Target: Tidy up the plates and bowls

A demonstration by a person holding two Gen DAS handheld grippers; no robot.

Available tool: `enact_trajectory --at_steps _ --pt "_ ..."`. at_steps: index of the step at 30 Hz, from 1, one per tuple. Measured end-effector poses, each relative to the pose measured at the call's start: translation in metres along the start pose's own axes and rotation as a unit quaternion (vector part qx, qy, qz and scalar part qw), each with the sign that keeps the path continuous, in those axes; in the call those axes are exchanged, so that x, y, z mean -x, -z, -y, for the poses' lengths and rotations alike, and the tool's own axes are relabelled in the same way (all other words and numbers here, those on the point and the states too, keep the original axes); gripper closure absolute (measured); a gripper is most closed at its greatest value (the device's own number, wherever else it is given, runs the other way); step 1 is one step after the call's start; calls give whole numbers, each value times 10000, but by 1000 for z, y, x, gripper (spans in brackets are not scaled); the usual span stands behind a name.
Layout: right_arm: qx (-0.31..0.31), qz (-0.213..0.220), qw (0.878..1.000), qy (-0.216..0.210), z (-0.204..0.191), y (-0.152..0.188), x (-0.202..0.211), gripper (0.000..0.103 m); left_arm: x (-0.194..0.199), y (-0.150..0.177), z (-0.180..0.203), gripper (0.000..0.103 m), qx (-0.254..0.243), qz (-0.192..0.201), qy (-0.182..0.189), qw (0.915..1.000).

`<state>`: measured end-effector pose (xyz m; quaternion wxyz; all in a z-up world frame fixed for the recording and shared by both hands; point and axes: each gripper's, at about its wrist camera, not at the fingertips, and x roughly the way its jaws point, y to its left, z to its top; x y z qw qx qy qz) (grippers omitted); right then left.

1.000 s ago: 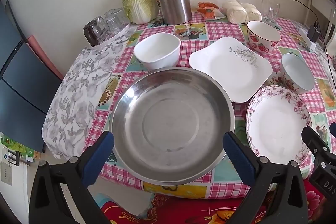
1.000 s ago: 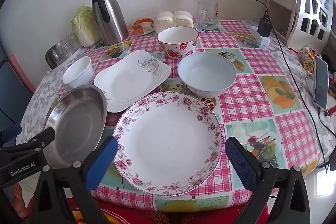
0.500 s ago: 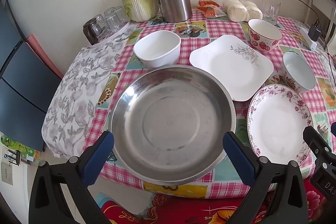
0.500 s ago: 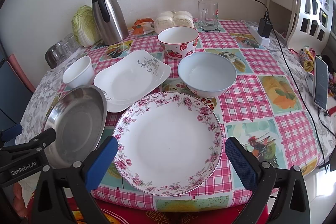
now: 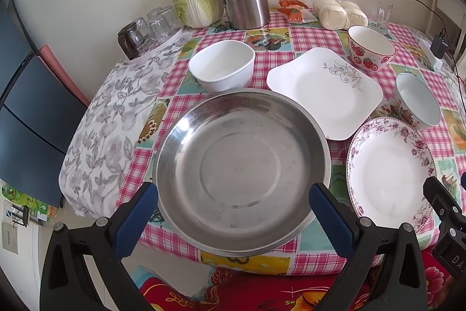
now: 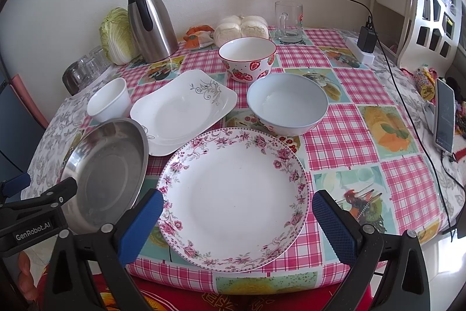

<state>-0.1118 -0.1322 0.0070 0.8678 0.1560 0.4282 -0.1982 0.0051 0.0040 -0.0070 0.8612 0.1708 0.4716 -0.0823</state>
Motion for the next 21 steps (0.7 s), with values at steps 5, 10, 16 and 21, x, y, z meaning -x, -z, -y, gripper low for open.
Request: enact_trajectory --at_steps 5,10,16,21 --pt "4 2 10000 3 0 0 0 0 0 0 1 0 -13 1 1 10000" --pt "4 4 10000 6 0 0 0 0 0 0 2 0 -24 -7 -7 10000" --pt "6 4 10000 8 0 0 0 0 0 0 2 0 -26 -6 -8 10000" --pt "8 4 10000 11 0 1 0 0 0 0 3 0 -22 -5 -5 10000"
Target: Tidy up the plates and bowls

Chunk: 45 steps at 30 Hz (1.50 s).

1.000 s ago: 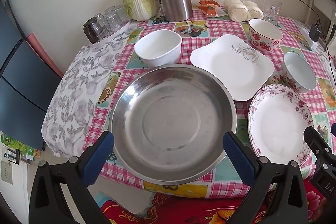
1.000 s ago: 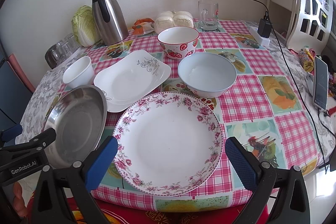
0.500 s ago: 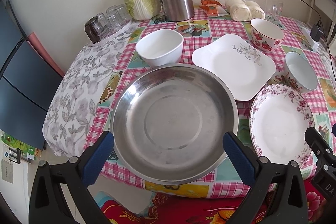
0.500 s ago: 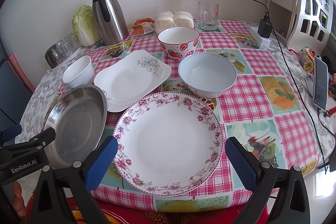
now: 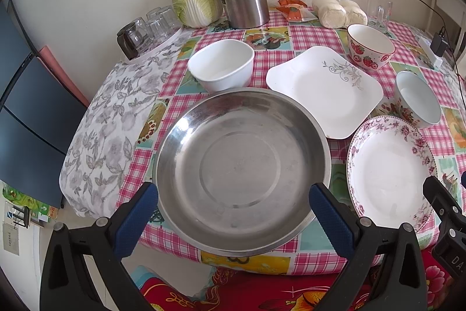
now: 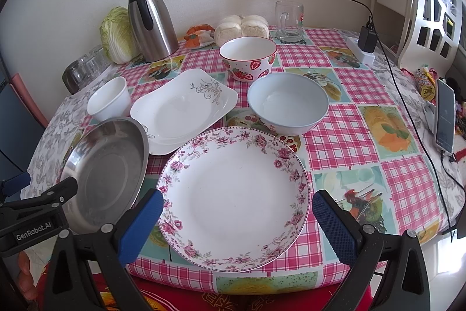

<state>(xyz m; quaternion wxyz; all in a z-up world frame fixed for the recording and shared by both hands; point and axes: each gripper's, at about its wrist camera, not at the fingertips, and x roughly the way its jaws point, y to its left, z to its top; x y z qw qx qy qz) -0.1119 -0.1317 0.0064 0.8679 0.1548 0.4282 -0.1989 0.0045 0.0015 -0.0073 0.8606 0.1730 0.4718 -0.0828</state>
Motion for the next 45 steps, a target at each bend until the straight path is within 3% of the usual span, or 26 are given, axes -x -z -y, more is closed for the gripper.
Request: enact_trajectory --at_steps 25,31,40,45 --pt "9 -13 10000 4 -2 0 -2 0 0 -1 0 0 2 -11 7 10000" --pt "66 -38 10000 9 -7 -5 -7 0 -5 0 -8 0 144 -120 182 9997" --pt "-5 -93 9999 -108 -14 -40 -33 0 -5 -35 -36 0 853 -42 385 9956" --pt "-223 -208 9993 -200 -15 -56 -50 0 -4 -60 -37 0 1080 200 405 9931"
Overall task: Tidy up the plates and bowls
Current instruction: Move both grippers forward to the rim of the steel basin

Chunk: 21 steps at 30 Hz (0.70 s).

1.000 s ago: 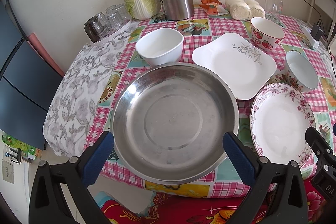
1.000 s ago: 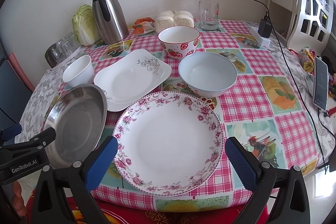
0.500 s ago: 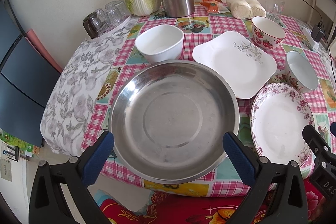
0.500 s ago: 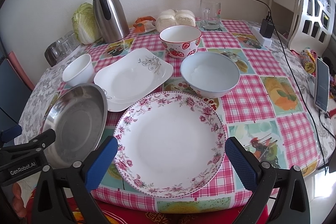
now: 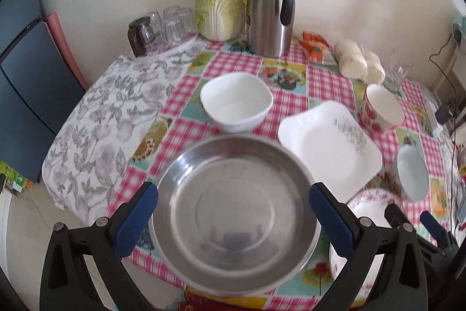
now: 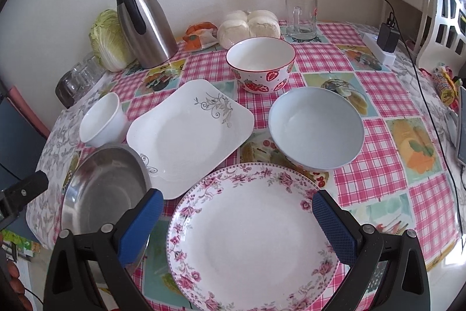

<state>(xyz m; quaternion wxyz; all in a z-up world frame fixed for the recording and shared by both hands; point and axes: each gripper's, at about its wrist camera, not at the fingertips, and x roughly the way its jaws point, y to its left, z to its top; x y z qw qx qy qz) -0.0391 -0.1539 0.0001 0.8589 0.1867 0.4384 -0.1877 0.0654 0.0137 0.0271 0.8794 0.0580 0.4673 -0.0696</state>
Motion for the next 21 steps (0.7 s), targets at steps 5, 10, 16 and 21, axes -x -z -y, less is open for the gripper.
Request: enact_trajectory --at_steps 5,10,16,21 --pt "68 183 9998 -90 -10 -16 -6 0 -11 -16 1 0 393 133 -96 9991" --pt "19 122 9998 -139 -17 -23 -21 0 -34 -19 -4 0 720 108 -318 9968" --pt "-193 66 9998 -46 -17 -29 -39 0 -60 -18 -1 0 680 -69 -314 9972" --pt "-158 -142 9994 -259 -21 -30 -55 0 -76 -17 -6 0 683 -305 -139 9971"
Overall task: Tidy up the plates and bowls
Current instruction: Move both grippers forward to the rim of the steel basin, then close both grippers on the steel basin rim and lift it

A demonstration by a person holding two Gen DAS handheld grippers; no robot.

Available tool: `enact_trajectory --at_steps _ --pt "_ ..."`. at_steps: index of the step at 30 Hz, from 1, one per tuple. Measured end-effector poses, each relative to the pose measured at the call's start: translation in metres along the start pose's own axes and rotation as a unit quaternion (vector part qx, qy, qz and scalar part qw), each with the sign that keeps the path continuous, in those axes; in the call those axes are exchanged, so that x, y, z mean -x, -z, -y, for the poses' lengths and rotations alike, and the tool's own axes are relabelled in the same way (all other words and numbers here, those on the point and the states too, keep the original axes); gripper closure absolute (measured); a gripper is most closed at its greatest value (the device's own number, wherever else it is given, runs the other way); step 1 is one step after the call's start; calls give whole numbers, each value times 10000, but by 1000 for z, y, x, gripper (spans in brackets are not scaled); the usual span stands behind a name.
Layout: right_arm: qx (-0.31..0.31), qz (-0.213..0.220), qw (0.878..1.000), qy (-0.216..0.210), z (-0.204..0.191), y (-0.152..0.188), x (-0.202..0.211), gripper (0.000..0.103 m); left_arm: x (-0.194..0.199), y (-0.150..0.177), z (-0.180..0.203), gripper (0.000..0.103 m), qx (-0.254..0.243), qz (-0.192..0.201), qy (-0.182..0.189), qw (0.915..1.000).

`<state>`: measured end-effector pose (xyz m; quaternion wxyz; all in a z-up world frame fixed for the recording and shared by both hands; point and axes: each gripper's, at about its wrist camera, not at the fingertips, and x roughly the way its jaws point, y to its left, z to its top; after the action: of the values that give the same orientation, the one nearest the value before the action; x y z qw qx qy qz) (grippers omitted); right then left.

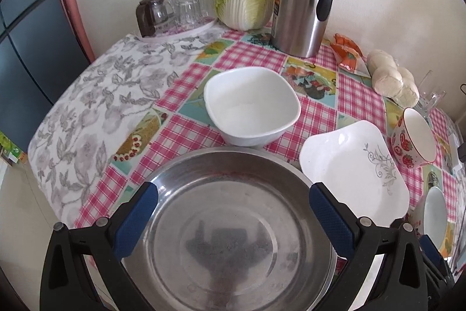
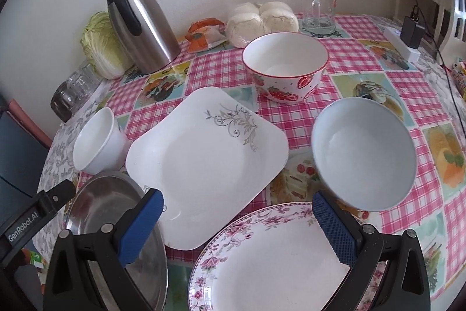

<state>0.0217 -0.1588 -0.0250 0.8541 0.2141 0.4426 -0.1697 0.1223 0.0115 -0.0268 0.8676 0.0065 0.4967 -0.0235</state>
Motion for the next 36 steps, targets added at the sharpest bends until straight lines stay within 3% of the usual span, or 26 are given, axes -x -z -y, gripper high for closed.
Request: enact_trajectory --at_steps 4,10,17,25,29,36 --pt "349 -76 9994 38 -11 5 -7 0 -4 0 -16 0 151 -100 38 9998" --pt "367 -260 9988 -191 -20 13 -16 0 -14 -2 -55 0 562 -223 80 9981" --pt "632 -507 9955 -494 -49 29 -22 0 -27 -1 -82 0 544 -274 -11 9981" --pt "500 -722 9930 -790 -61 42 -28 0 -40 6 -98 0 452 -374 -14 9983" --pt "469 -685 9931 -822 -65 47 -26 0 -47 9 -108 0 640 -464 161 9967" --pt "410 -585 9930 -938 -65 45 -19 15 -61 15 -124 1 1023 -704 268 9919"
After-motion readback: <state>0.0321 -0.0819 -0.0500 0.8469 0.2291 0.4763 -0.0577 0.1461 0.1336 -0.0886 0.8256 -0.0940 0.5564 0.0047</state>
